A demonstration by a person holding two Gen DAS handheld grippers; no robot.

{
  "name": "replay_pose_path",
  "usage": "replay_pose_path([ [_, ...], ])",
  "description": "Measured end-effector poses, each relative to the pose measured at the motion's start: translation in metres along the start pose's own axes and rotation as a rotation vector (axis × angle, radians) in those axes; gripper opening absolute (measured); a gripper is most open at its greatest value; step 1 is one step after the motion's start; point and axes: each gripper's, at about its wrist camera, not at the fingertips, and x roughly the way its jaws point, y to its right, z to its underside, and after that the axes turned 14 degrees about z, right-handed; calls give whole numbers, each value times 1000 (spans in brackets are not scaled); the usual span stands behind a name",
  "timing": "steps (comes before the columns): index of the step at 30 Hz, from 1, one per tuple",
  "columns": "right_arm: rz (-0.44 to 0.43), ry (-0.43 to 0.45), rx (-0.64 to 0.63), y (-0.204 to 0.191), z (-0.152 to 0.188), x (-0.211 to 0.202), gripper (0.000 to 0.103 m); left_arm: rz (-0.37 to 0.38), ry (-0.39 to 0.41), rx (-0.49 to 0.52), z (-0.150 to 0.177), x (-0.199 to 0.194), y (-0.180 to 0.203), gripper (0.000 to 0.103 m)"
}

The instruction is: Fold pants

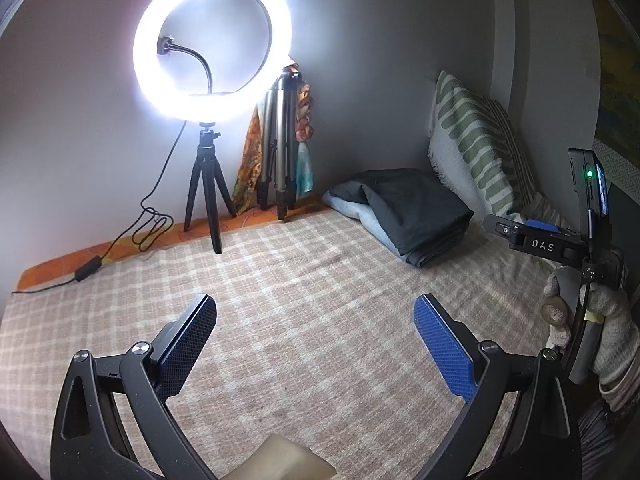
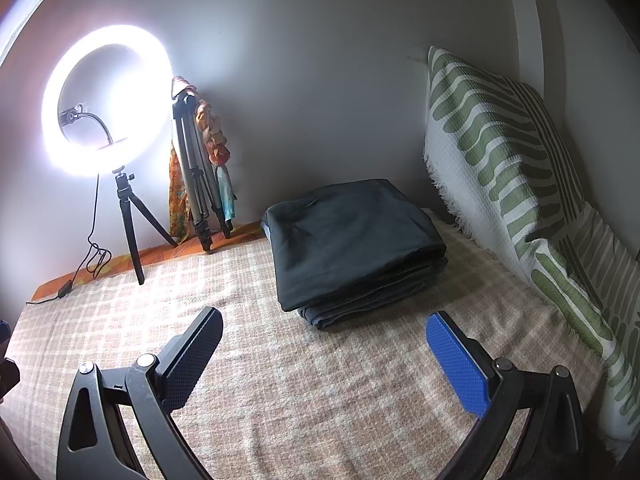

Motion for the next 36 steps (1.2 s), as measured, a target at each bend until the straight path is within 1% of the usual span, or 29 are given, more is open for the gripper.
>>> replay_pose_path([
  [9,0,0,3,0,1,0,103,9,-2,-5,0,0,1,99],
  [22,-1,-6,5,-1,3,0,103,3,8,-12,-1,-4,-2,99],
  [33,-1,-11,-2,-5,4,-1,103,-7,13,0,-1,-5,-3,99],
  [36,1,-12,-2,-5,5,-2,103,4,24,12,1,-6,-1,99],
])
